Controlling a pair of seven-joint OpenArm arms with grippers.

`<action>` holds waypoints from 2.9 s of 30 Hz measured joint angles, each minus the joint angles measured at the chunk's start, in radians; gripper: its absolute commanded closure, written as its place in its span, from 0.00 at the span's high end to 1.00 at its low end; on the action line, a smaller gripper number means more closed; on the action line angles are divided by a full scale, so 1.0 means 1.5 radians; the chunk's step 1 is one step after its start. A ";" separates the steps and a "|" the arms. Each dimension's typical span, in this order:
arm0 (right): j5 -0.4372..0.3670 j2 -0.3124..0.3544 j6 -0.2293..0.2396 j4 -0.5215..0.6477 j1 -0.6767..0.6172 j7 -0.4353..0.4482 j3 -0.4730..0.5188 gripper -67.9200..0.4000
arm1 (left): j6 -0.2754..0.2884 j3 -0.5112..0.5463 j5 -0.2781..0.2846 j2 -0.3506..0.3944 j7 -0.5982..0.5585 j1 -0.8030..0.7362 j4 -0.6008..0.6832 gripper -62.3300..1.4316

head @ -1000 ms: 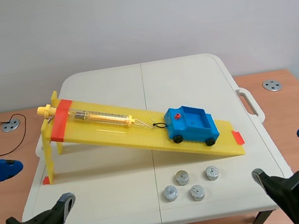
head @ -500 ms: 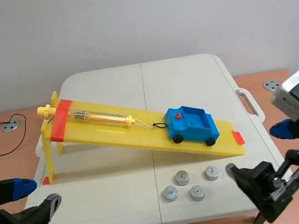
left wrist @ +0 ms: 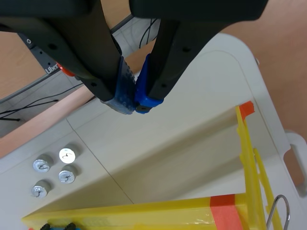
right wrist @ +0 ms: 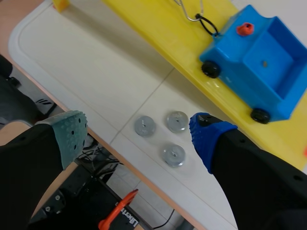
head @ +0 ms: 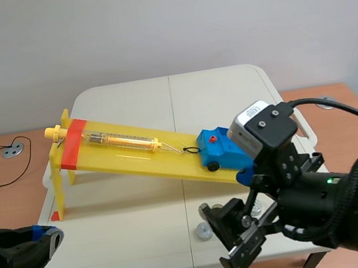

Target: Place the four metal weights on the blue cart on the ramp.

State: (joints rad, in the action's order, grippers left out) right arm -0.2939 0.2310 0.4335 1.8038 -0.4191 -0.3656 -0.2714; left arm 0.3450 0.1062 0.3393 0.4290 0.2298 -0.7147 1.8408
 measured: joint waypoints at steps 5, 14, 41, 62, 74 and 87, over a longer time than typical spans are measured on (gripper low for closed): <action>0.053 -0.030 -0.009 -0.052 0.032 0.000 -0.033 0.64 | 0.000 0.000 -0.009 0.000 0.004 0.000 0.000 0.08; 0.137 -0.061 -0.061 -0.123 0.071 0.001 -0.097 0.57 | 0.000 0.000 -0.010 0.000 0.004 0.000 0.000 0.09; 0.204 -0.084 -0.185 -0.271 0.126 0.018 -0.152 0.51 | 0.000 0.000 -0.009 0.000 0.017 0.028 0.000 0.09; 0.207 -0.106 -0.188 -0.351 0.167 0.062 -0.187 0.42 | 0.000 0.000 -0.009 0.000 0.024 0.030 0.000 0.09; 0.207 -0.106 -0.192 -0.354 0.171 0.069 -0.187 0.10 | 0.000 0.000 -0.009 0.000 0.024 0.030 0.000 0.09; 0.206 -0.106 -0.193 -0.359 0.172 0.081 -0.187 0.02 | 0.000 0.000 -0.009 0.000 0.024 0.030 0.000 0.09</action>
State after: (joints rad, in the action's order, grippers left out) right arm 0.0154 0.0723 0.1448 1.2648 -0.1608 -0.2436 -0.5518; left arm 0.3450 0.1062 0.3256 0.4294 0.2657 -0.6701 1.8408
